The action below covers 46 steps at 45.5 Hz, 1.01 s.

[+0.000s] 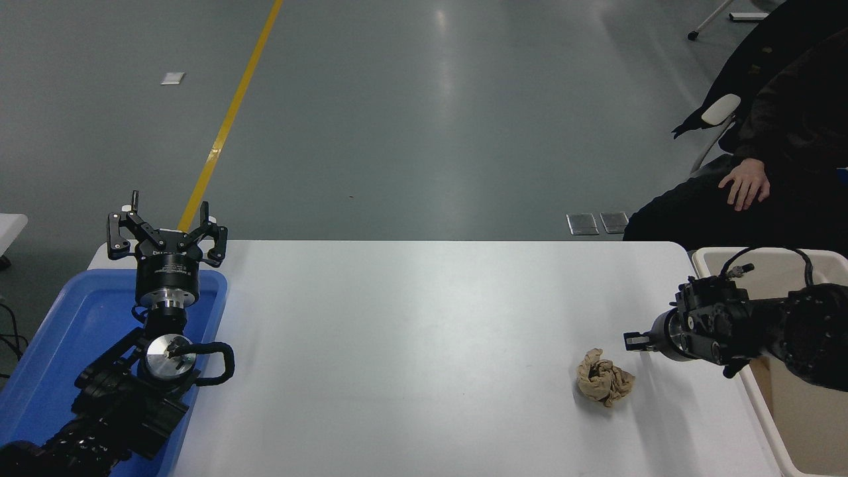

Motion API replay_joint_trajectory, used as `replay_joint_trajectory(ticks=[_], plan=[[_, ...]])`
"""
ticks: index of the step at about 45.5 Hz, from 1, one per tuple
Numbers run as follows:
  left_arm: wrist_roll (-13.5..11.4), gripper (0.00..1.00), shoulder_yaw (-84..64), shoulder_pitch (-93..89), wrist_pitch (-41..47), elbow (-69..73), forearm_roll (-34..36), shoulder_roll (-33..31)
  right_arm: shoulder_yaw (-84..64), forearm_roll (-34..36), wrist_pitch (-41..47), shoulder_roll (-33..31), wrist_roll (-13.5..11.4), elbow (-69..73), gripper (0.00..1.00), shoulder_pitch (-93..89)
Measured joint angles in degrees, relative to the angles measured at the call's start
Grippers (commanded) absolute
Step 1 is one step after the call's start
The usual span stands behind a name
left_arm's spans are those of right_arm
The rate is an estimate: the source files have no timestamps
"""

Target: Pick up paper ball place in dustbin

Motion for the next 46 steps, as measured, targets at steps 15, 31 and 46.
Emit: replay_joint_trajectory(ticks=[15, 31, 46], plan=[[0.0, 0.99, 0.0, 0.0, 0.0, 0.0, 0.0, 0.0, 0.0, 0.0, 0.0, -0.3, 0.0, 0.3, 0.15, 0.2], [0.1, 0.99, 0.0, 0.0, 0.0, 0.0, 0.0, 0.0, -0.3, 0.0, 0.6, -1.2, -0.1, 1.1, 1.0, 4.0], [0.0, 0.99, -0.1, 0.1, 0.0, 0.0, 0.0, 0.0, -0.8, -0.2, 6.0, -7.4, 0.2, 10.3, 1.0, 18.0]])
